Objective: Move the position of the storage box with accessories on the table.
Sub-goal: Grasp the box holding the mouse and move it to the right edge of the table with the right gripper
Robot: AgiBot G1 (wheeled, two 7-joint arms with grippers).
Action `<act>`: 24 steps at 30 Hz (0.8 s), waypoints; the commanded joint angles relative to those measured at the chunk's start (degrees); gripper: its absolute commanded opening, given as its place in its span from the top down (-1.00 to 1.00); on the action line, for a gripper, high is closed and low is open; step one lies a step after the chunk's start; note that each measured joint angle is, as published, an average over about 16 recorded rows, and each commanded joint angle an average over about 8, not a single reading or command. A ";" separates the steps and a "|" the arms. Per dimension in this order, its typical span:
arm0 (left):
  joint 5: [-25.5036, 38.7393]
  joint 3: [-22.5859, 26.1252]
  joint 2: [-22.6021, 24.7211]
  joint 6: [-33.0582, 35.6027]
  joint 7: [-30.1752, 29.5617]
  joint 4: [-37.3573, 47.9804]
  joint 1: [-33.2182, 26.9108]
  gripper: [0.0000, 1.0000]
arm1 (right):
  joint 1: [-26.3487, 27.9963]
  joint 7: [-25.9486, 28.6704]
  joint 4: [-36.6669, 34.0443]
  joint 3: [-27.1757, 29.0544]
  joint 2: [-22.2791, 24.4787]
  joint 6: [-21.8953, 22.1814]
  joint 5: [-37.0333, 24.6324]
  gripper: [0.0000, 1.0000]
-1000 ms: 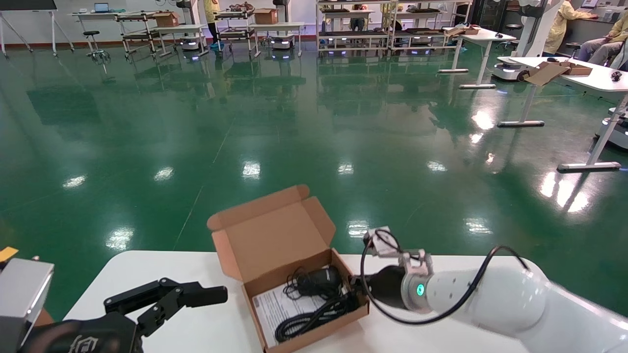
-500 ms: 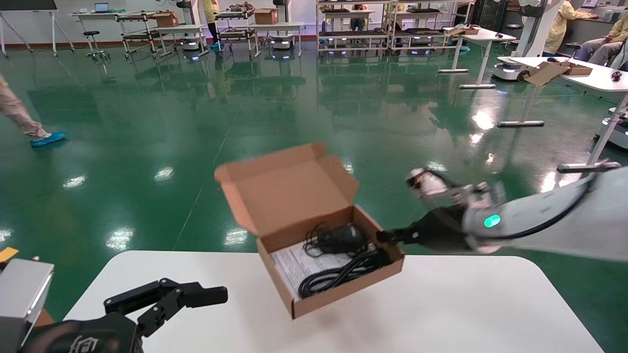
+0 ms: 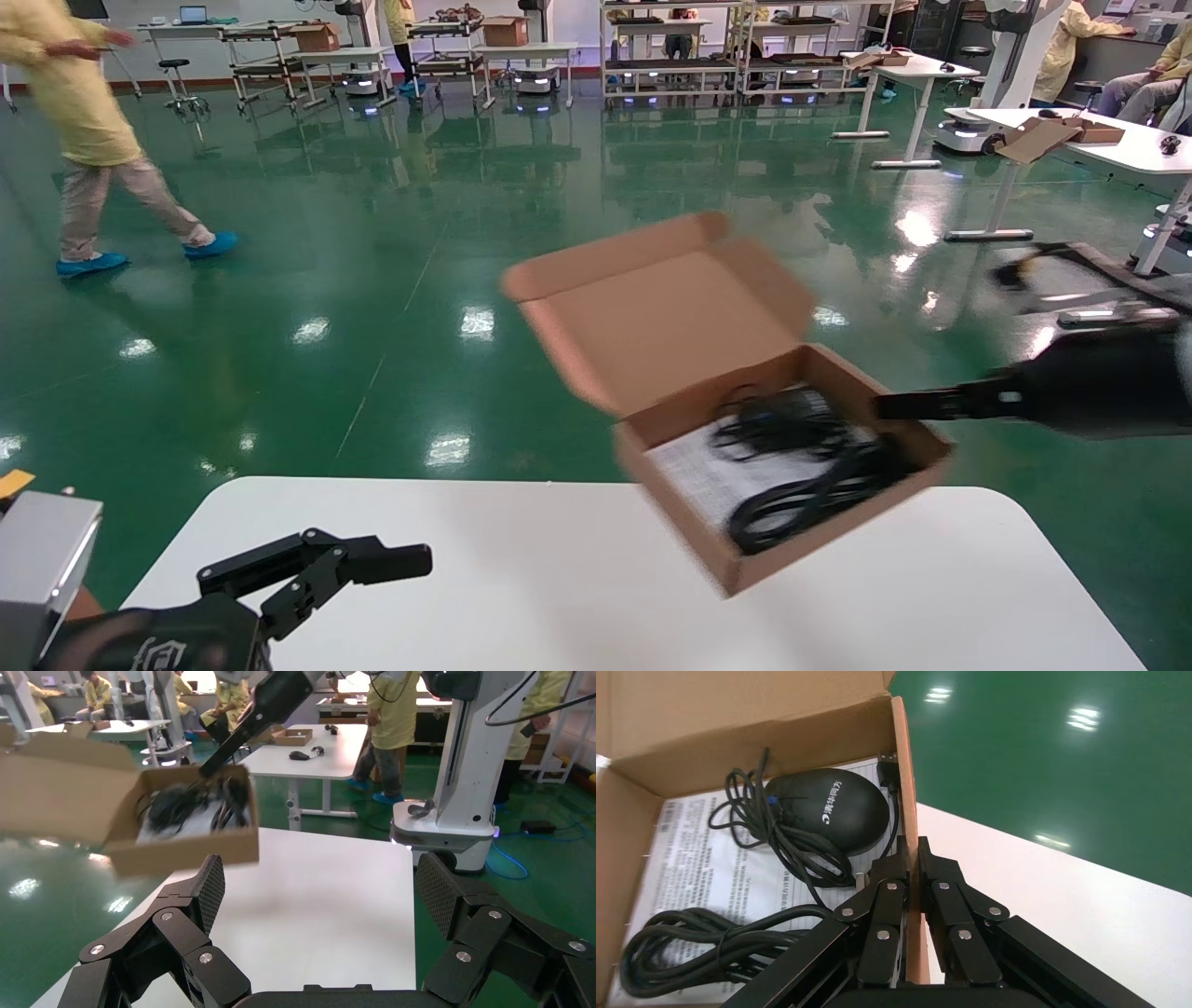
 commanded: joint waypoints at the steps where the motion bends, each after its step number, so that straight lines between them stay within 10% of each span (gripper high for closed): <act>1: 0.00 0.00 0.00 0.00 0.00 0.00 0.00 -1.00 | 1.09 -1.15 -1.46 -0.14 1.34 -0.80 -0.35 1.00; 13: 0.00 0.00 0.00 0.00 0.00 0.00 0.00 -1.00 | -0.06 -5.64 -7.56 -0.60 7.03 4.08 -1.27 1.00; 24: 0.00 0.00 0.00 0.00 0.00 0.00 0.00 -1.00 | -7.59 -6.14 -10.56 0.12 8.08 18.71 -0.16 1.00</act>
